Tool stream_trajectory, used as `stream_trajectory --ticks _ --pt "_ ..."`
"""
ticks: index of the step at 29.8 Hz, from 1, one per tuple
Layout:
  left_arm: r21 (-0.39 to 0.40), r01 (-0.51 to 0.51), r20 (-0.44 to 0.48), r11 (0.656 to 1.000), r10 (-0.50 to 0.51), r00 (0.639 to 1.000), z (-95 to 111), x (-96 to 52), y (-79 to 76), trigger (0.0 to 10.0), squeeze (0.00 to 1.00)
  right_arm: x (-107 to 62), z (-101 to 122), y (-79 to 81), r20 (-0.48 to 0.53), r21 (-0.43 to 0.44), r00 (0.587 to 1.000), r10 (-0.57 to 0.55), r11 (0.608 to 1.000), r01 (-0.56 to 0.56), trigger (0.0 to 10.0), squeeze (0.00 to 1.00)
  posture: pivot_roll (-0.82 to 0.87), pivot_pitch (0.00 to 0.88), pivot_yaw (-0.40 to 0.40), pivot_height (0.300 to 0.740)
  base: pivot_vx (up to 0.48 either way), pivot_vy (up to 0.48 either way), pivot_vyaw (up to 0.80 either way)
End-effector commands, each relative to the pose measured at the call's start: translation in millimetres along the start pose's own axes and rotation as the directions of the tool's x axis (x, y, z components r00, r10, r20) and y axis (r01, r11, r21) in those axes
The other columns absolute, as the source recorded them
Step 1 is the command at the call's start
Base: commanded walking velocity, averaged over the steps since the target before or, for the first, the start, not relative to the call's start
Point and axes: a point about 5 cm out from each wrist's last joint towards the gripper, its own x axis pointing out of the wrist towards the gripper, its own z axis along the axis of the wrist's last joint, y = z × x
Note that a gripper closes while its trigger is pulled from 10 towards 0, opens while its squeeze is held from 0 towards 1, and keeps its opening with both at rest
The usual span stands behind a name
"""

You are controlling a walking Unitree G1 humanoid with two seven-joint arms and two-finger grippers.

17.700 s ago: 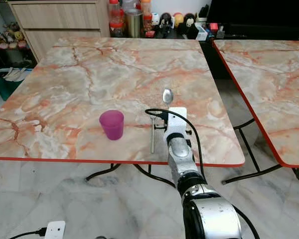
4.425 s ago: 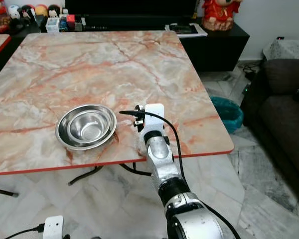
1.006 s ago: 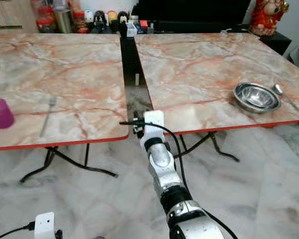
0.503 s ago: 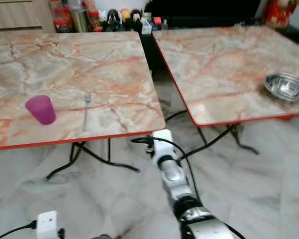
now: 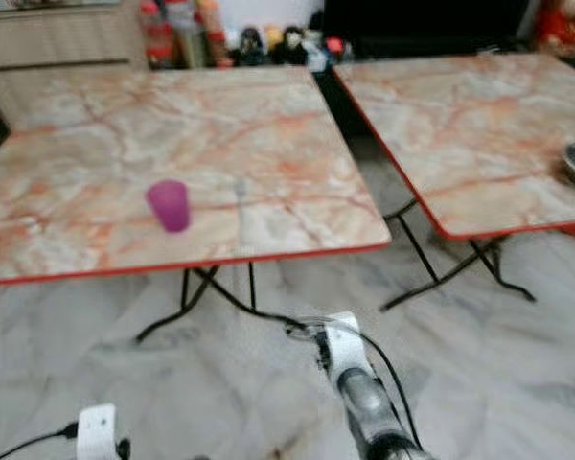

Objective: Setting the table

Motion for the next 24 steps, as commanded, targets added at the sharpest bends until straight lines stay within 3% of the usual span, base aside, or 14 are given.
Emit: stream_trajectory --ticks 1,9,17,24 --pt "0.02 -0.011 -0.023 1.0 0.012 1.0 -6 -1.2 5.0 10.0 0.0 2.1 6 4.6 0.007 -0.006 1.0 0.017 1.0 -0.017 10.0 0.0 0.13 0.043 -0.025 0.715 0.0 0.0 0.0" --pt "0.021 -0.01 -0.032 1.0 0.011 0.999 -7 -1.4 6.1 10.0 0.0 -2.1 -11 4.1 -0.053 -0.007 0.998 0.013 1.0 -0.014 10.0 0.0 0.14 0.032 -0.025 0.715 0.0 0.122 0.0" --pt "0.027 -0.011 -0.03 1.0 0.012 0.999 -7 -1.2 6.8 10.0 0.0 -2.0 -11 4.1 -0.056 -0.004 0.998 0.011 1.0 -0.012 10.0 0.0 0.14 0.038 -0.023 0.715 0.0 0.354 0.0" --pt "0.03 -0.014 -0.027 0.999 0.015 1.0 -5 -0.8 7.8 10.0 0.0 -0.8 -6 4.3 -0.044 0.008 0.999 0.01 1.0 -0.01 10.0 0.0 0.14 0.052 -0.021 0.715 0.0 0.0 0.0"
